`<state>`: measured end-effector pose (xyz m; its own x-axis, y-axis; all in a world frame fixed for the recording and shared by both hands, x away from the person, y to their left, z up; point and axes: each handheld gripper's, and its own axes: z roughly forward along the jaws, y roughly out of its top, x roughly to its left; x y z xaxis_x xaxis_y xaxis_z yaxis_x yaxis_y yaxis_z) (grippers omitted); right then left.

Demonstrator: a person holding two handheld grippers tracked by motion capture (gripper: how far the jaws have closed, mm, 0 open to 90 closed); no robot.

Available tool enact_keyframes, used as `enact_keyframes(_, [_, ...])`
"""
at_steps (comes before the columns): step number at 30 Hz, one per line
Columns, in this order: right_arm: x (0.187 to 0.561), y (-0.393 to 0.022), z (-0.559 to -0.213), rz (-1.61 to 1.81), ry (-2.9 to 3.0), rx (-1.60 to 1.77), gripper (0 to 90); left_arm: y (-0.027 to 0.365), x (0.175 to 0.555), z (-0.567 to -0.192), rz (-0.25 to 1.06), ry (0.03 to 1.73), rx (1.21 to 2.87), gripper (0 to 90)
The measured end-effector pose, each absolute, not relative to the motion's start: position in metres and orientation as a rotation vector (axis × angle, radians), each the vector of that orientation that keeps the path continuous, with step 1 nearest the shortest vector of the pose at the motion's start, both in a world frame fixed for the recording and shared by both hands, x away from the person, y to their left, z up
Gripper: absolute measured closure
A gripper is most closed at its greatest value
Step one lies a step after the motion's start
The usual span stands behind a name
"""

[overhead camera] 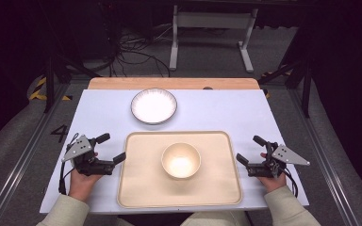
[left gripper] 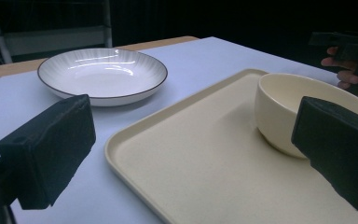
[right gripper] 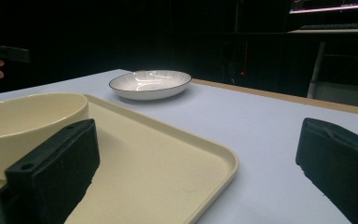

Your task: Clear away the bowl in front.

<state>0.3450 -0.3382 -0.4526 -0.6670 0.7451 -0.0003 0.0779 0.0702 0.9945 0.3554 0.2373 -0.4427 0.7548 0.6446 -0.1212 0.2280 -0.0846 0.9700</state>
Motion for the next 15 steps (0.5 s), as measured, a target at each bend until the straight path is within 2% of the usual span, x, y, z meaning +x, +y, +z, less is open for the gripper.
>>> enact_keyframes(15, [0.346,-0.341,-0.454,1.644,1.818,0.818,0.0,0.254,0.351,-0.464,0.396,0.791,1.628,0.5])
